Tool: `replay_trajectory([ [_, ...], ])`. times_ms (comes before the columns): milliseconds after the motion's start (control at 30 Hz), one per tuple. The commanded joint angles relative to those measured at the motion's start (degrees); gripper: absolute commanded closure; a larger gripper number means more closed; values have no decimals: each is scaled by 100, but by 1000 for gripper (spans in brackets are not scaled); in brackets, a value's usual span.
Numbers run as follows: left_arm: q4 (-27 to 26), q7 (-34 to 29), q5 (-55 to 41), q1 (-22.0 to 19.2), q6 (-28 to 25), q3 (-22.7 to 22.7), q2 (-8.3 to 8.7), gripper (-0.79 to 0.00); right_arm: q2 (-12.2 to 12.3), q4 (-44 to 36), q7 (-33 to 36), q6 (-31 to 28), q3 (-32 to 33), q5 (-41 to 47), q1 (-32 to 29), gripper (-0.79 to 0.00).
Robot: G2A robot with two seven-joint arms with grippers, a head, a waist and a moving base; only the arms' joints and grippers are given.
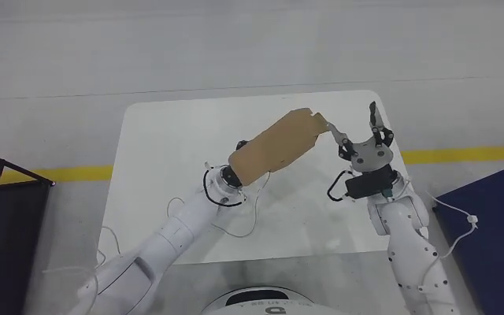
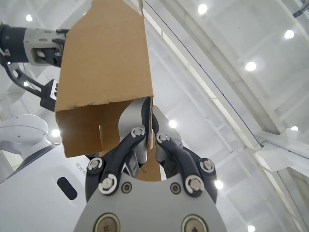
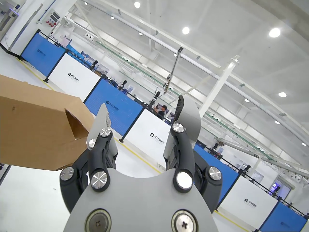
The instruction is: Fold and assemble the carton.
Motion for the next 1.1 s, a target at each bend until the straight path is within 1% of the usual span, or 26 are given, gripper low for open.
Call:
replay_trajectory([
  [0, -16, -38, -48, 60, 306, -104, 9, 0, 10, 25, 56, -115, -2, -51, 59, -727],
  [100, -66, -46, -270, 153, 843, -271, 21, 0, 21, 9, 62, -232, -35, -132, 84, -745],
  [267, -198, 41, -242, 277, 1295, -502, 60, 0, 35, 7, -77, -316, -27, -76, 36, -763],
  [500, -384, 227, 18, 408, 1521, -765, 102, 0, 86, -13, -558, -762, 38, -5, -55, -776],
  [600, -475, 337, 106, 453, 1631, -831, 111, 0, 87, -27, -462, -635, 39, -48, -61, -779],
  [733, -589, 421, 186, 518, 1716, -893, 117, 0, 87, 32, -291, -636, -62, -145, 44, -779],
  [800, -624, 447, 340, 545, 1742, -922, 129, 0, 88, 123, -234, -702, -128, -134, 153, -773],
  [900, -579, 383, 659, 546, 1669, -998, 154, 0, 92, 236, -232, -820, -154, -18, 299, -785],
  [1067, -606, 323, 917, 585, 1618, -1104, 184, 0, 110, 312, -304, -985, -130, 96, 399, -785],
])
